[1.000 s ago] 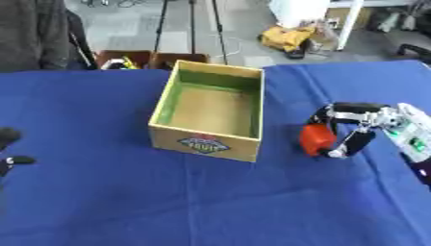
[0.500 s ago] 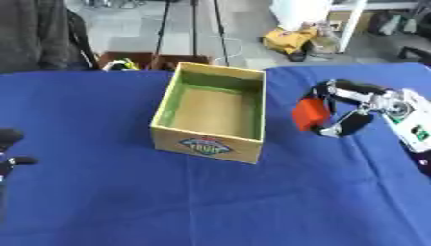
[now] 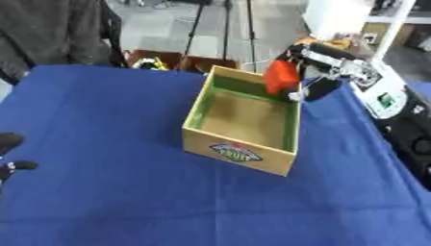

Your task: Pick up objects on the table and place them in the box.

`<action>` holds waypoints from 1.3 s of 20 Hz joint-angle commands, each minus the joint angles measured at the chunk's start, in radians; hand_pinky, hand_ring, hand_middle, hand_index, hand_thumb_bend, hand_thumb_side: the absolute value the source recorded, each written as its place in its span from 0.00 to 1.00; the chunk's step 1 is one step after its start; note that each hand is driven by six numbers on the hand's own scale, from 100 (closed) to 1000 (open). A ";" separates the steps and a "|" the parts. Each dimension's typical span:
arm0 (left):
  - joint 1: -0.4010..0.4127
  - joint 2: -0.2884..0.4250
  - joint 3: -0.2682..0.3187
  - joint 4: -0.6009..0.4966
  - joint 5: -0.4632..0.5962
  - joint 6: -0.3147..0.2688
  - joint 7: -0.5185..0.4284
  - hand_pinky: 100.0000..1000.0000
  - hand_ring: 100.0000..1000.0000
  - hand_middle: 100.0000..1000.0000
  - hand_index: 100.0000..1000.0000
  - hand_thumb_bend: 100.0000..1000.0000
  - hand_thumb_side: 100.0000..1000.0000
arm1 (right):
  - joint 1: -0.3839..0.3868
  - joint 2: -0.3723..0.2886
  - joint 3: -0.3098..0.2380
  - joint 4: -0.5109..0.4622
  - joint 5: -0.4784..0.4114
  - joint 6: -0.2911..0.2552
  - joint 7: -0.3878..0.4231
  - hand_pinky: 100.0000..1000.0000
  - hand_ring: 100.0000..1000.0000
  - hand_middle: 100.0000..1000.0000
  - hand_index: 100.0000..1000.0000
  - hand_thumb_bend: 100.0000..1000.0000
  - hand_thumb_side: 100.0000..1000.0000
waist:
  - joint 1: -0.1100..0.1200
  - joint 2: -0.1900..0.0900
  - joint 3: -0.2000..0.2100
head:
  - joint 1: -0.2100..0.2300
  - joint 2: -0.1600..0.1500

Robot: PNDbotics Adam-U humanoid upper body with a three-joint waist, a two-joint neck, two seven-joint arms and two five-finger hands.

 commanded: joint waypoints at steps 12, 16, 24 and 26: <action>-0.018 -0.004 -0.008 -0.018 0.009 -0.001 -0.010 0.52 0.83 0.65 0.71 0.70 0.78 | -0.018 0.068 0.079 -0.065 0.246 -0.135 0.073 1.00 1.00 1.00 0.95 0.67 0.48 | 0.004 -0.010 -0.010 | -0.025 -0.004; -0.008 -0.004 -0.003 -0.016 0.008 -0.002 -0.006 0.52 0.83 0.65 0.71 0.70 0.78 | -0.021 0.058 0.033 -0.169 0.283 -0.138 0.018 0.97 1.00 0.99 0.92 0.65 0.44 | 0.007 -0.020 -0.042 | -0.009 0.002; 0.029 0.009 0.031 -0.011 -0.001 -0.010 0.025 0.52 0.83 0.64 0.71 0.70 0.78 | 0.111 0.014 -0.143 -0.388 0.159 -0.096 -0.117 0.61 0.84 0.73 0.83 0.09 0.36 | 0.021 -0.051 -0.191 | 0.096 0.013; 0.036 0.013 0.045 -0.011 -0.004 -0.013 0.038 0.52 0.83 0.64 0.71 0.70 0.78 | 0.167 0.030 -0.184 -0.433 0.124 -0.065 -0.152 0.55 0.82 0.66 0.79 0.05 0.36 | 0.025 -0.050 -0.240 | 0.136 0.005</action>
